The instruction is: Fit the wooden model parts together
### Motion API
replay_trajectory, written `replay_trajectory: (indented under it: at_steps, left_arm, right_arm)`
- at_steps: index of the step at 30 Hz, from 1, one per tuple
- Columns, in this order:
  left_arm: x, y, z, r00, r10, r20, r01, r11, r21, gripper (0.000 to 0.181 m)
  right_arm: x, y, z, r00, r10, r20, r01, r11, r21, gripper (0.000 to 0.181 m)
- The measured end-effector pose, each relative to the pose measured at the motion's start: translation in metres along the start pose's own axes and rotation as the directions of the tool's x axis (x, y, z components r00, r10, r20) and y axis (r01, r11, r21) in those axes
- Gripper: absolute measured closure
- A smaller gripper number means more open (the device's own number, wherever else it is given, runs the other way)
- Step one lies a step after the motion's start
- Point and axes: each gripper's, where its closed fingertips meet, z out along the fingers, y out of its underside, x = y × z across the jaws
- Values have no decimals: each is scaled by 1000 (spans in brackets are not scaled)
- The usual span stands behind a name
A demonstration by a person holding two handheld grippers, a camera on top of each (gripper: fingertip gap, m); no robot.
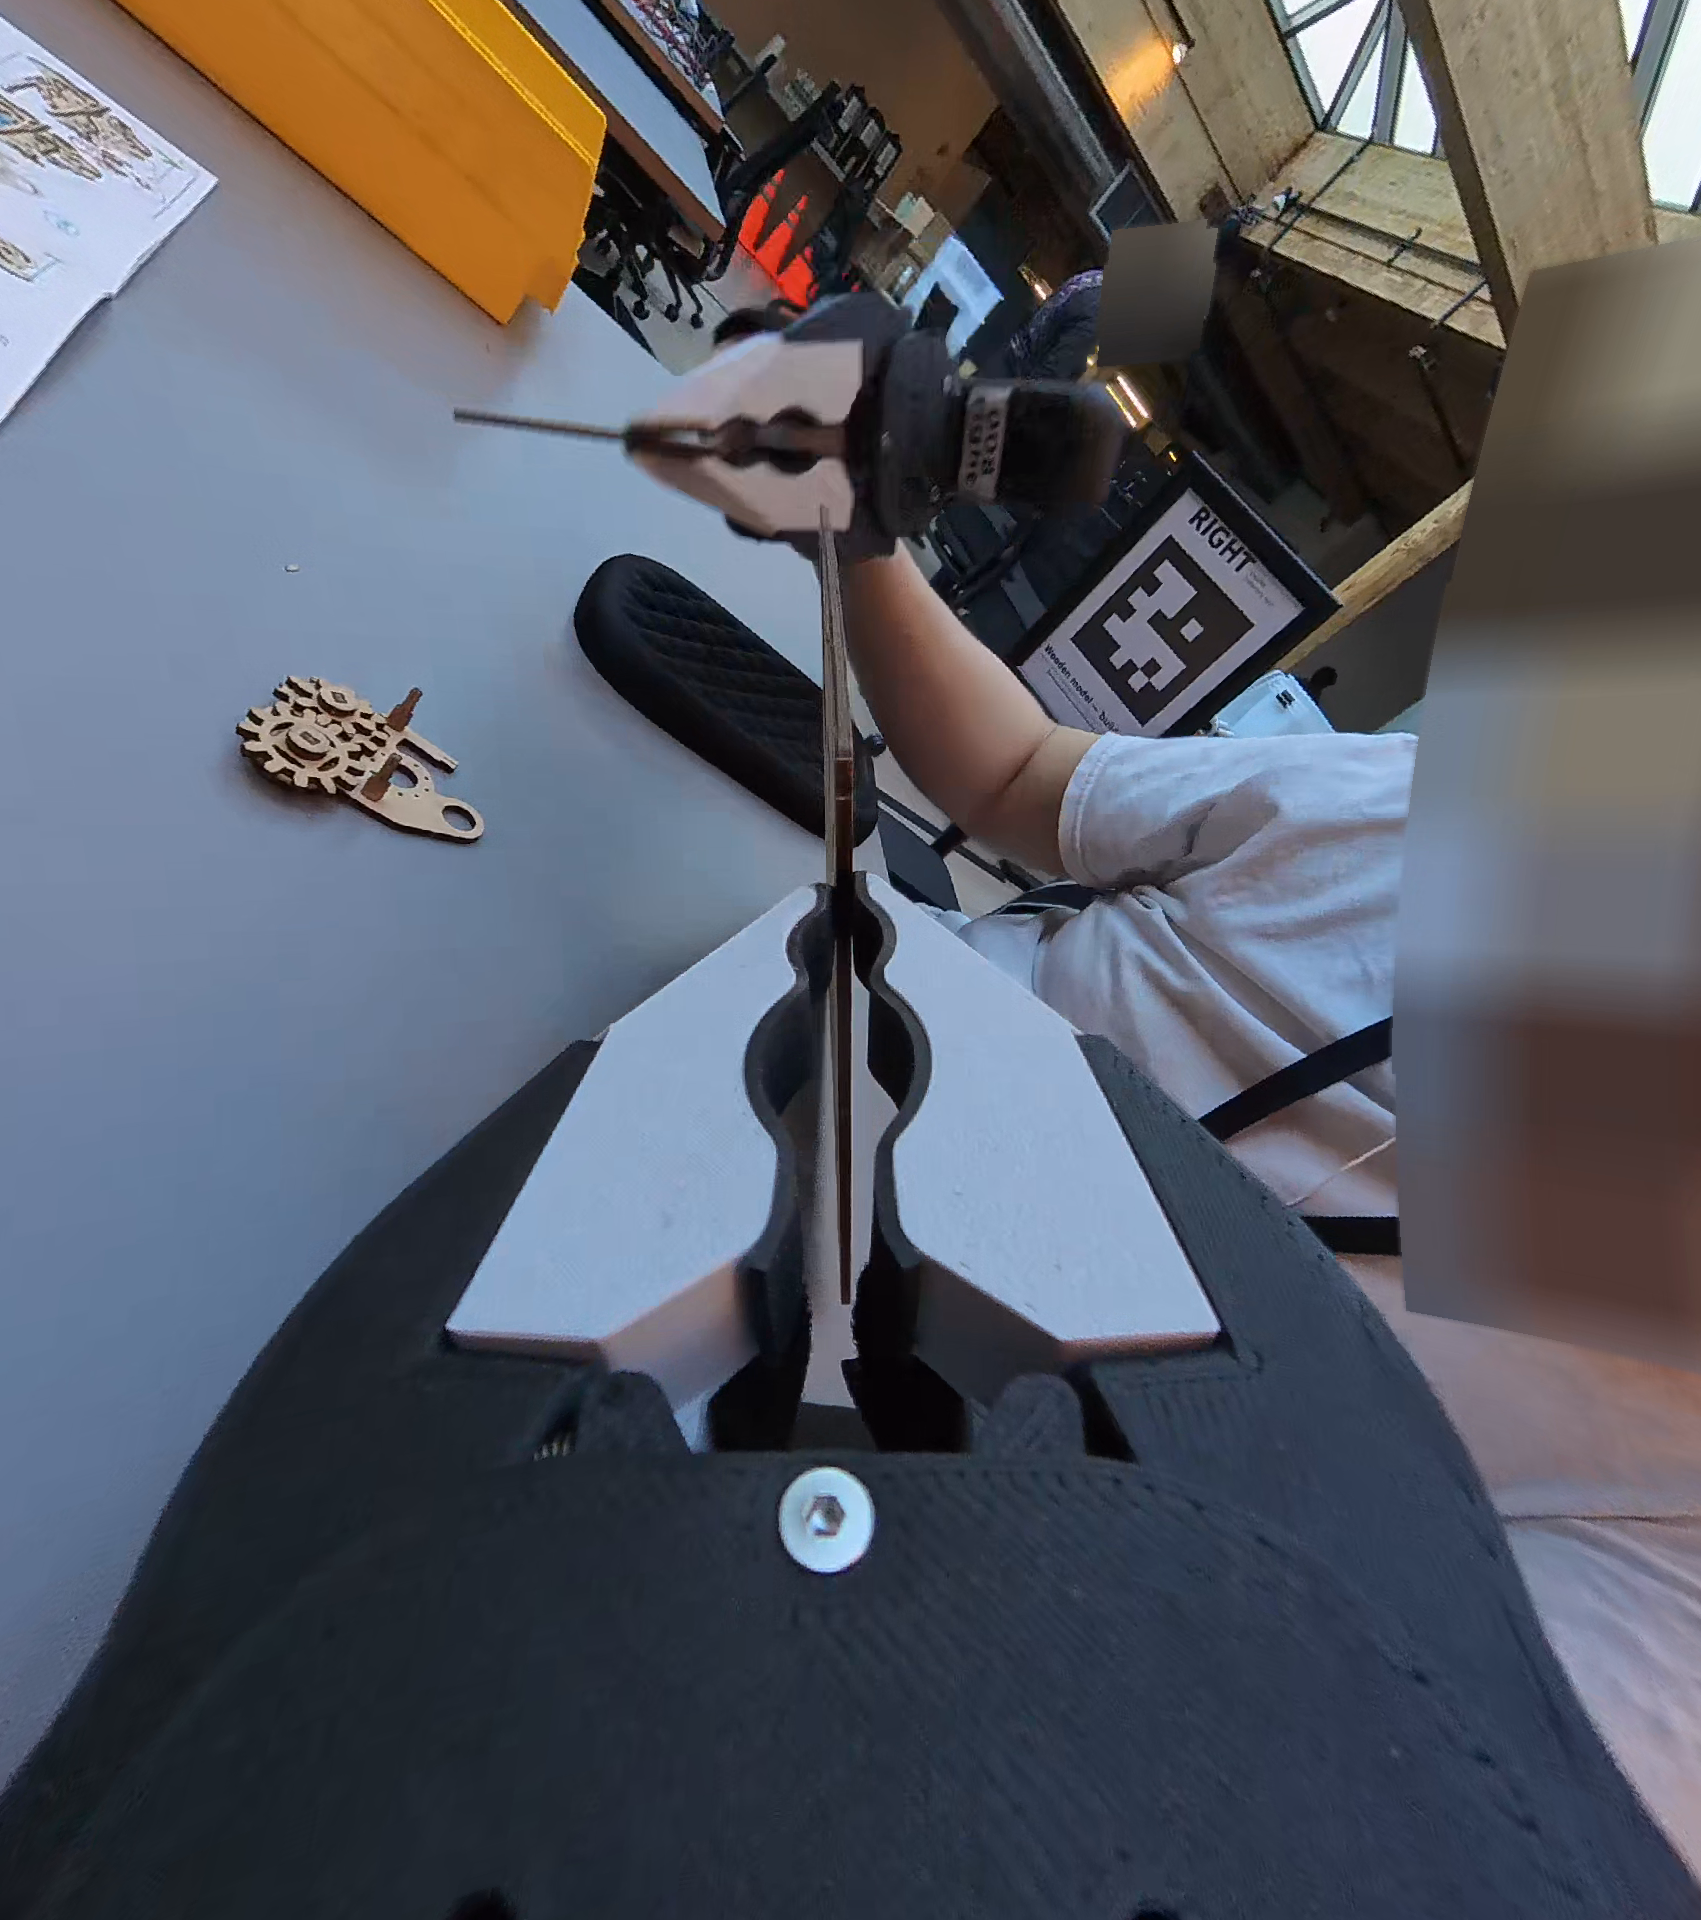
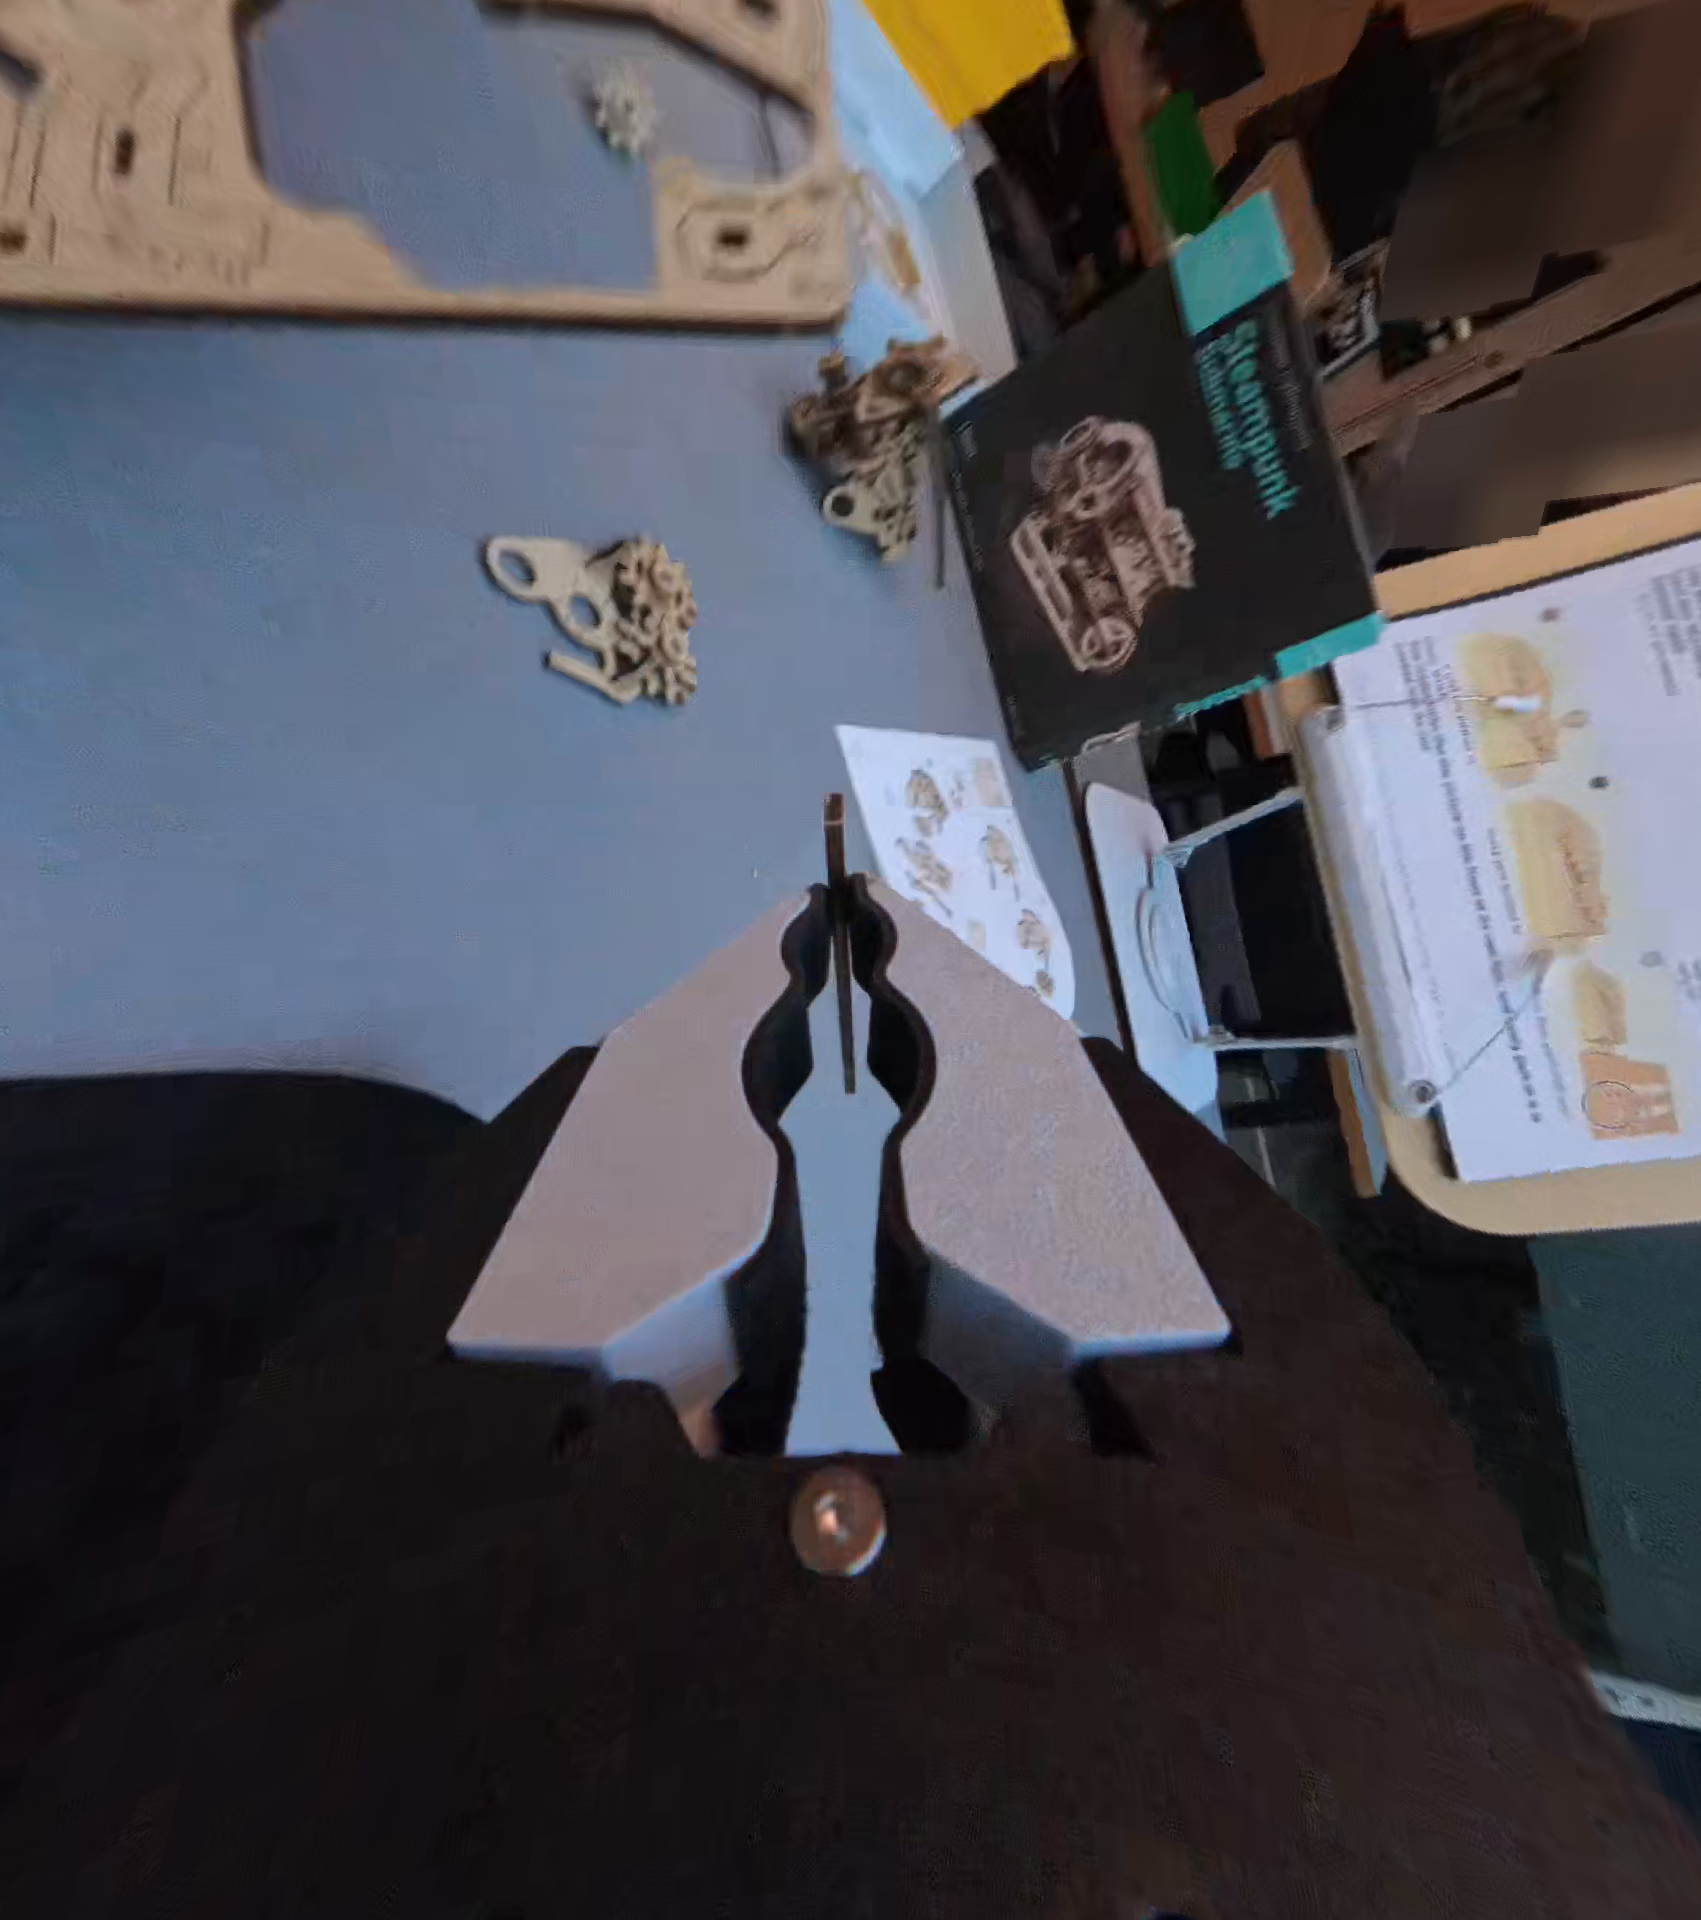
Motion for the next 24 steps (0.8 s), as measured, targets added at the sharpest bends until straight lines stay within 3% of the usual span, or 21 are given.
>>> replay_trajectory:
  at_steps: [3, 5, 8, 12, 17, 19, 21, 24]
  left_arm:
    - [0, 0, -1, 1000, 9, 3, -9, 1000, 1, 181]
    - [0, 0, -1, 1000, 17, 10, -17, 1000, 0, 181]
    - [0, -1, -2, 1000, 27, 13, -27, 1000, 2, 181]
    - [0, -4, -5, 999, 40, 25, -40, 999, 20, 181]
    - [-1, -5, -4, 998, 43, 37, -43, 999, 20, 181]
    - [-2, -5, -3, 998, 48, 48, -49, 999, 17, 181]
    - [-2, -5, -1, 997, 48, 53, -48, 999, 16, 181]
    - [-4, -6, 3, 996, 65, 68, -66, 998, 9, 181]
  right_arm:
    - [-39, 29, 15, 979, -178, 101, 190, 975, -118, 179]
    - [-48, 39, 21, 974, -175, 143, 196, 969, -152, 178]
    - [-45, 51, 20, 983, -95, 157, 122, 977, -177, 167]
    - [-37, 67, -2, 982, 85, 166, -41, 967, -252, 148]
    - [-33, 65, -25, 935, 298, 194, -251, 940, -231, 147]
    - [-20, 49, -31, 895, 406, 184, -376, 910, -175, 147]
    - [5, 11, -39, 831, 521, 195, -527, 849, -21, 147]
    - [29, -50, -49, 698, 624, 350, -701, 696, 157, 141]
